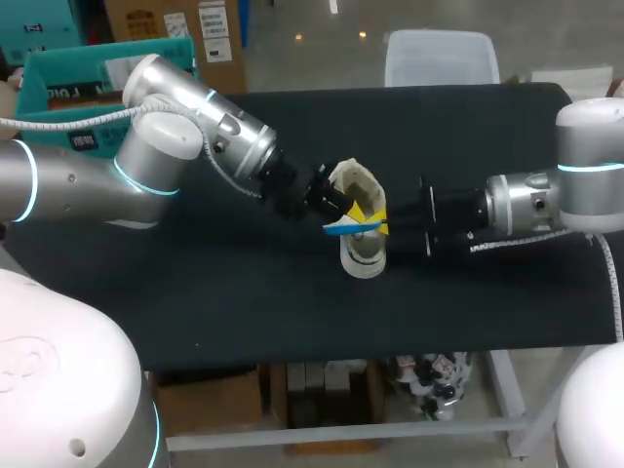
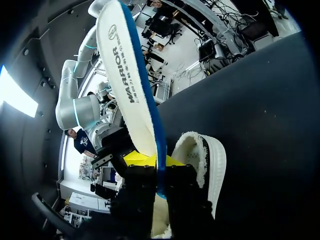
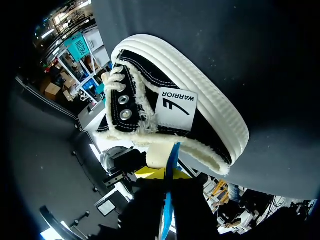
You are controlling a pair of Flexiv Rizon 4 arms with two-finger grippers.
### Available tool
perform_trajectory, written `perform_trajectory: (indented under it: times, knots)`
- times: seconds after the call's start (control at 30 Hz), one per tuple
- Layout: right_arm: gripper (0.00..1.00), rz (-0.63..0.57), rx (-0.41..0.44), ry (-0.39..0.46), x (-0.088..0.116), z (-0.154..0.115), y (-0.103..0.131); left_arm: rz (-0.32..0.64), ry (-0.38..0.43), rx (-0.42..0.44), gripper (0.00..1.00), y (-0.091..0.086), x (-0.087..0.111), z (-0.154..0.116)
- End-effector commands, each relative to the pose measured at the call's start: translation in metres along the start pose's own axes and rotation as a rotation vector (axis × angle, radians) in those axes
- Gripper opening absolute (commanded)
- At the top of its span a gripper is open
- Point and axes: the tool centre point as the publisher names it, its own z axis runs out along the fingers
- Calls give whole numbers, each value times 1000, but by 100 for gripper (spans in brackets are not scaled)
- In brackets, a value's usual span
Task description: Open the shoe tongue, take the insole out of the shoe, put the insole back into the shoe, and pack the shoe into the shoebox
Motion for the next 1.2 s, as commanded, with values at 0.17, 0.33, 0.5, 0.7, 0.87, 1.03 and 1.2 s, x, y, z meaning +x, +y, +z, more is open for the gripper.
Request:
perform_trajectory:
  times: [0.17,0.33,0.5,0.7,0.87,1.03,1.2]
  knots:
    - [0,-13,41,-61,3,19,11,12,34,-5,0,-1,-9,-1]
    - [0,-26,43,-69,4,18,15,15,43,-7,0,4,-7,1]
    - [0,-35,40,-74,5,16,22,16,47,-9,0,10,-5,3]
    - [0,-34,27,-77,7,14,29,5,67,3,0,18,1,7]
    - [0,-49,19,-74,10,12,32,-3,80,13,0,24,9,9]
    - [0,-54,6,-72,11,11,39,-13,90,13,0,31,14,9]
    - [0,-34,-5,-78,9,11,42,-28,90,10,0,36,19,8]
